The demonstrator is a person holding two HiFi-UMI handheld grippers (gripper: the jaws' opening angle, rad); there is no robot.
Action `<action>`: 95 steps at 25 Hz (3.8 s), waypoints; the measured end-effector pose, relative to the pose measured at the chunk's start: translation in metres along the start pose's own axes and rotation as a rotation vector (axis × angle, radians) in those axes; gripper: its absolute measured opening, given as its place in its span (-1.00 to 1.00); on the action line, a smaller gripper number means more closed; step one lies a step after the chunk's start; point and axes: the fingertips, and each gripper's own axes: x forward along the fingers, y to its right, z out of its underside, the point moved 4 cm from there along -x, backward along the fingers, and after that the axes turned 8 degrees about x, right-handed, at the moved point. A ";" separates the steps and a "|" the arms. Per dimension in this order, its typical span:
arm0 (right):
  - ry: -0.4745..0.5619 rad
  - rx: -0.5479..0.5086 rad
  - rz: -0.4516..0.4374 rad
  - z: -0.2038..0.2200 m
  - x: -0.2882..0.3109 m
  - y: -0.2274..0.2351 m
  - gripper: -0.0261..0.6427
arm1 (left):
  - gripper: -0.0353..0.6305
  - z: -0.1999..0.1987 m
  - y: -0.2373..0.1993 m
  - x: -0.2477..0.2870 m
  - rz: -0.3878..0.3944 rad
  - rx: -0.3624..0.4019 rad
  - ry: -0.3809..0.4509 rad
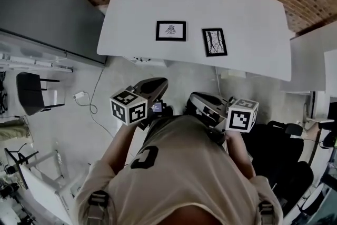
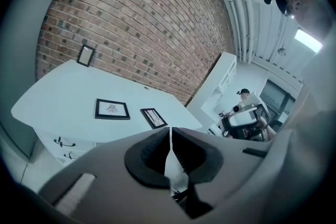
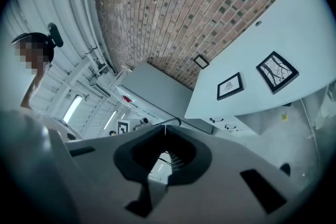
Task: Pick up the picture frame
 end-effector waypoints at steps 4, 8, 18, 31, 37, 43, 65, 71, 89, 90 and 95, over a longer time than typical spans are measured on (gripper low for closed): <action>-0.007 -0.003 -0.033 -0.017 -0.005 0.007 -0.90 | -0.85 -0.011 0.006 0.014 -0.017 0.008 0.000; -0.043 -0.021 -0.045 -0.031 -0.008 0.012 -0.90 | -0.85 -0.021 0.011 0.023 -0.044 0.014 -0.004; -0.081 -0.024 -0.088 -0.062 -0.034 0.037 -0.90 | -0.85 -0.032 0.021 0.061 -0.131 0.002 -0.006; -0.136 -0.027 -0.123 -0.083 -0.050 0.057 -0.90 | -0.85 -0.051 0.015 0.071 -0.247 0.075 -0.009; -0.129 -0.031 -0.098 -0.092 -0.039 0.059 -0.90 | -0.85 -0.059 -0.009 0.064 -0.269 0.104 -0.008; -0.119 -0.058 -0.041 -0.110 -0.022 0.055 -0.90 | -0.85 -0.064 -0.045 0.061 -0.263 0.090 0.007; -0.159 -0.011 0.116 -0.139 0.071 0.048 -0.90 | -0.85 -0.069 -0.222 0.095 -0.362 0.179 -0.136; -0.160 -0.012 0.124 -0.145 0.087 0.048 -0.90 | -0.45 -0.053 -0.247 0.124 -0.351 0.249 -0.237; -0.105 0.016 0.126 -0.154 0.079 0.054 -0.90 | -0.26 0.004 -0.290 0.170 -0.456 0.219 -0.403; -0.103 0.014 0.120 -0.154 0.078 0.054 -0.90 | -0.28 0.005 -0.289 0.169 -0.456 0.223 -0.403; -0.105 0.005 0.110 -0.155 0.072 0.054 -0.90 | -0.44 0.015 -0.280 0.163 -0.467 0.233 -0.387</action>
